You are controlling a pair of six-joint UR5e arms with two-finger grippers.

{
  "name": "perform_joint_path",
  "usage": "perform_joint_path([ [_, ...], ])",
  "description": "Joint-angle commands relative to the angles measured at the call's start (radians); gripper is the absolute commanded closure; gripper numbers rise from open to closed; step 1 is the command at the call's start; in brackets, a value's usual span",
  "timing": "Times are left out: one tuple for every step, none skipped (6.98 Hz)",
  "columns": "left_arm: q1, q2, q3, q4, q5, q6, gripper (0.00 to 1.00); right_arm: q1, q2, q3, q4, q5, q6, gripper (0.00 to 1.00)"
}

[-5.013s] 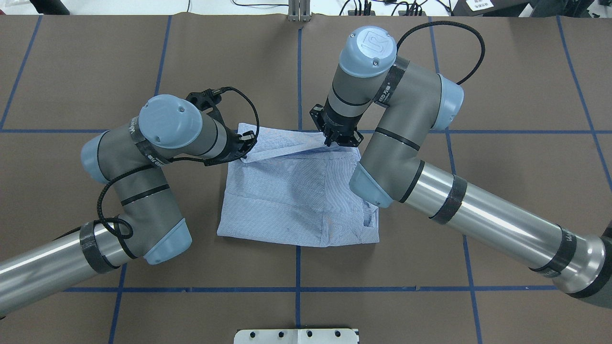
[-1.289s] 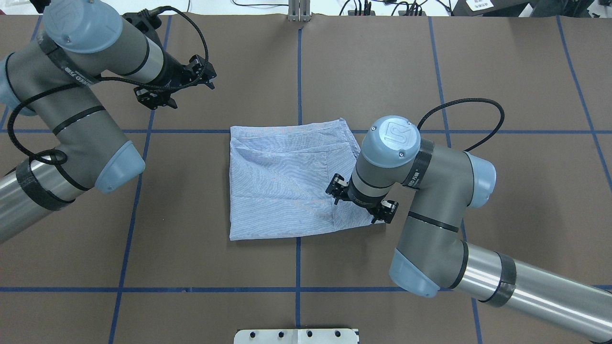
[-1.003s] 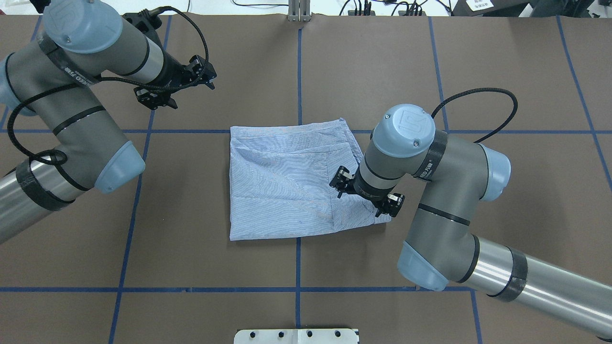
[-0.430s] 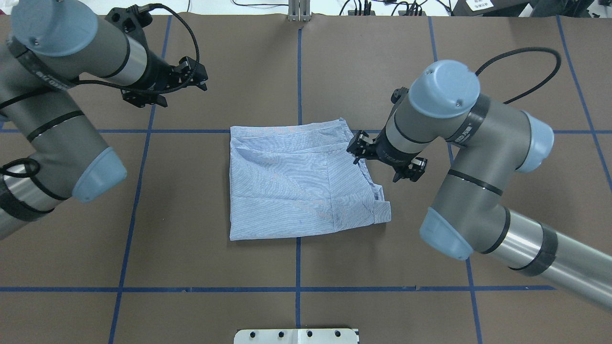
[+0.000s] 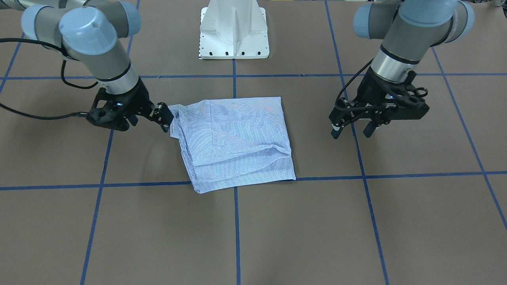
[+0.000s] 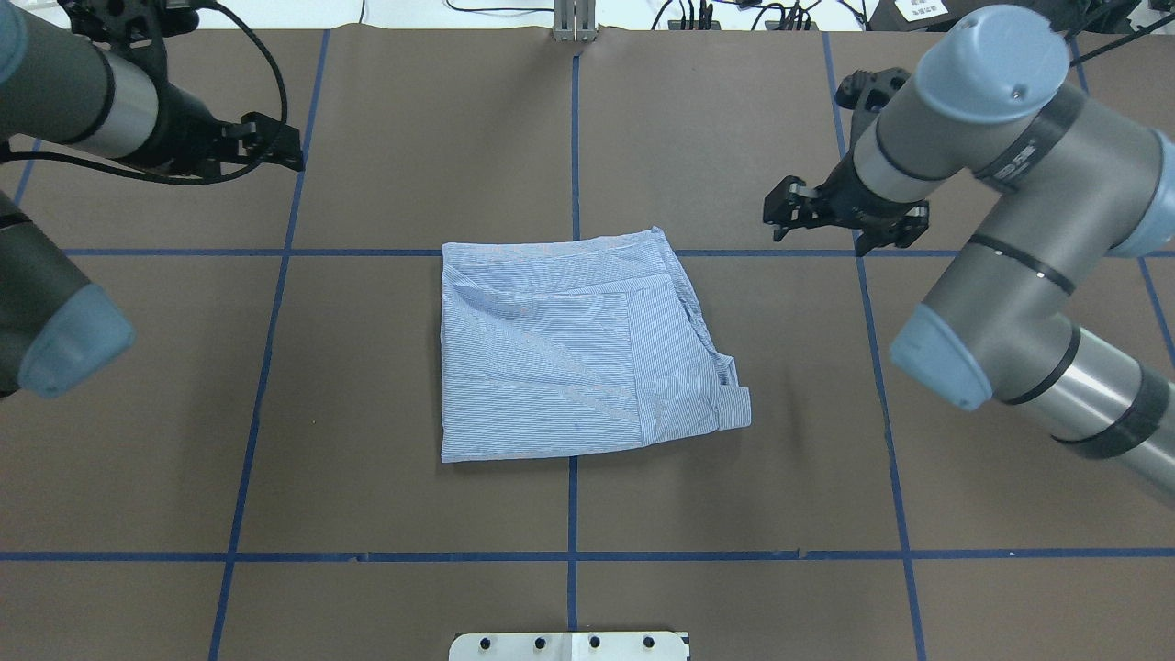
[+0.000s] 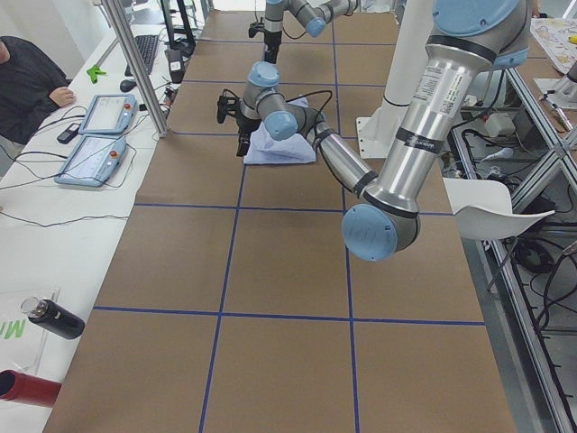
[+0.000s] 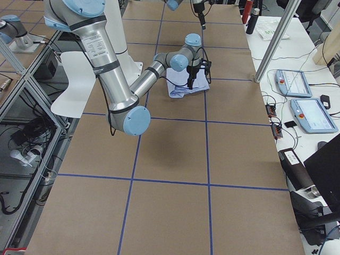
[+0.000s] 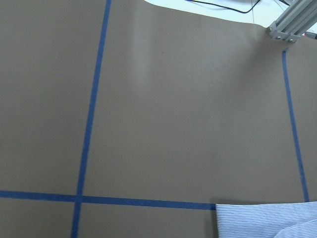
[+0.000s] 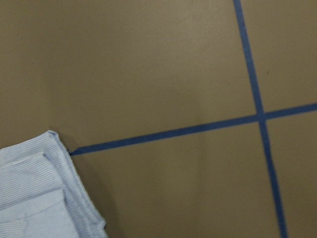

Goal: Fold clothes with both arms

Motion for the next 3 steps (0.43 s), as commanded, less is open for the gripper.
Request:
perform_joint_path([
  [-0.172, 0.079, 0.033, 0.001, -0.004, 0.292, 0.01, 0.156, -0.022, -0.016, -0.100, 0.043, -0.321, 0.00],
  [-0.284, 0.079, 0.116, -0.001, -0.060, 0.468, 0.01, 0.226, -0.060, -0.026, -0.100, 0.072, -0.442, 0.00],
  [-0.389, 0.079, 0.192, -0.008, -0.100, 0.602, 0.01, 0.312, -0.096, -0.067, -0.098, 0.121, -0.603, 0.00],
])
